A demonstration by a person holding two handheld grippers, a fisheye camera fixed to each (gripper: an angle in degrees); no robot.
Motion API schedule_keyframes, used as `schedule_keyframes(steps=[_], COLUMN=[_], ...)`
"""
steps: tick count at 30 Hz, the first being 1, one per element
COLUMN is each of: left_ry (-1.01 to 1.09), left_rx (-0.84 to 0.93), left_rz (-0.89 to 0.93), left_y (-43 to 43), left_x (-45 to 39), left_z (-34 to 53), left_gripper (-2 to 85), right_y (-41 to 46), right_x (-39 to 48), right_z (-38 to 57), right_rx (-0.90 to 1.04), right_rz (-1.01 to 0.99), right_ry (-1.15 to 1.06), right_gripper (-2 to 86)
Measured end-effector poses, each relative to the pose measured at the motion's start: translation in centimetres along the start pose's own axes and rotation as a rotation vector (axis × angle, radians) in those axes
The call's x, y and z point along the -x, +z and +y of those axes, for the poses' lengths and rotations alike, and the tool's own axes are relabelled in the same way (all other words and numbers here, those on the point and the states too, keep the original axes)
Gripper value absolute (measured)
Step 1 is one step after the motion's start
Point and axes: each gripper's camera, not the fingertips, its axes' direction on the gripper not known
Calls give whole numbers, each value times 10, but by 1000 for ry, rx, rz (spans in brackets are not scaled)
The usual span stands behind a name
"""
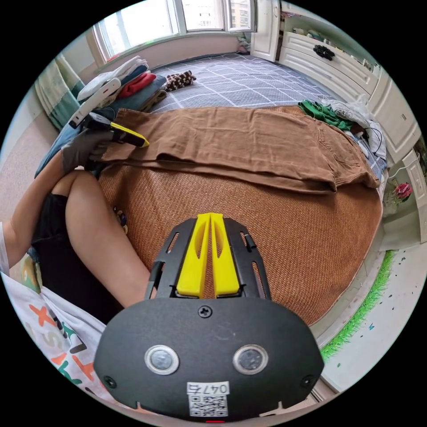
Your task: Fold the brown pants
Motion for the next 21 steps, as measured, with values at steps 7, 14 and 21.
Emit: schedule_keyframes(steps=[7,14,21], left_ry=[-140,-415,-445], left_rx=[-30,-392,-470], left_rz=[213,206,-34], left_y=[29,-18,-24], left_x=[71,153,173], left_z=[34,127,174], left_gripper=[-10,-5,52], right_y=[-19,10,78], right_x=[0,-3,0], right_z=[-70,-121,-96], right_rx=[-98,-78,33], right_rz=[29,-9,-14], right_ry=[-57,-62,-80], right_gripper=[-10,6,19])
